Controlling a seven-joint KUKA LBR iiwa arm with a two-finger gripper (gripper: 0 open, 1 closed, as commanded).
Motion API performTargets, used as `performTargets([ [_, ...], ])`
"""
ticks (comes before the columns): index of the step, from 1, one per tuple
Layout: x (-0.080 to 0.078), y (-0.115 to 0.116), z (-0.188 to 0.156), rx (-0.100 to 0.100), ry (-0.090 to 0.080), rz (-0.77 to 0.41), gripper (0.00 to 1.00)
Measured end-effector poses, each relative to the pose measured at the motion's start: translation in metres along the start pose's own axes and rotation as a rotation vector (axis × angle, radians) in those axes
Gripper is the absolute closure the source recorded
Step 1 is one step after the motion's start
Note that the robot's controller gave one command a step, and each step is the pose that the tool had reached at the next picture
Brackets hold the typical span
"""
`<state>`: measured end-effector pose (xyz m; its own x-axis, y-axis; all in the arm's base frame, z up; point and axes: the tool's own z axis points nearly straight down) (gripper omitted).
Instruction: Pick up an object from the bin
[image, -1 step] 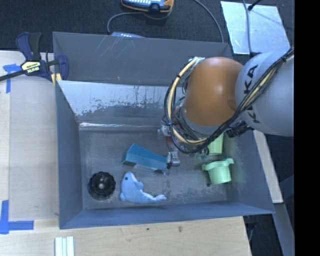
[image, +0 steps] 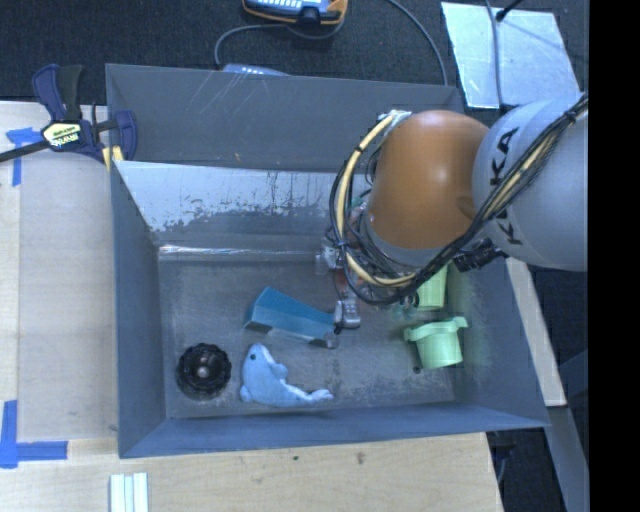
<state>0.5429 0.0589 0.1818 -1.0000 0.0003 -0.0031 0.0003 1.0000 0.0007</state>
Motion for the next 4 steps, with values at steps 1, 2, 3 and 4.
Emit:
performTargets([
  [1, -0.006, 0.0, 0.018, 0.0, -0.005, -0.059, 0.0],
  [2, -0.019, -0.004, 0.06, 0.0, -0.001, -0.079, 0.0],
  [3, -0.025, -0.002, 0.094, 0.001, 0.004, 0.017, 0.0],
  [4, -0.027, 0.025, 0.11, -0.002, -0.005, -0.03, 1.0],
])
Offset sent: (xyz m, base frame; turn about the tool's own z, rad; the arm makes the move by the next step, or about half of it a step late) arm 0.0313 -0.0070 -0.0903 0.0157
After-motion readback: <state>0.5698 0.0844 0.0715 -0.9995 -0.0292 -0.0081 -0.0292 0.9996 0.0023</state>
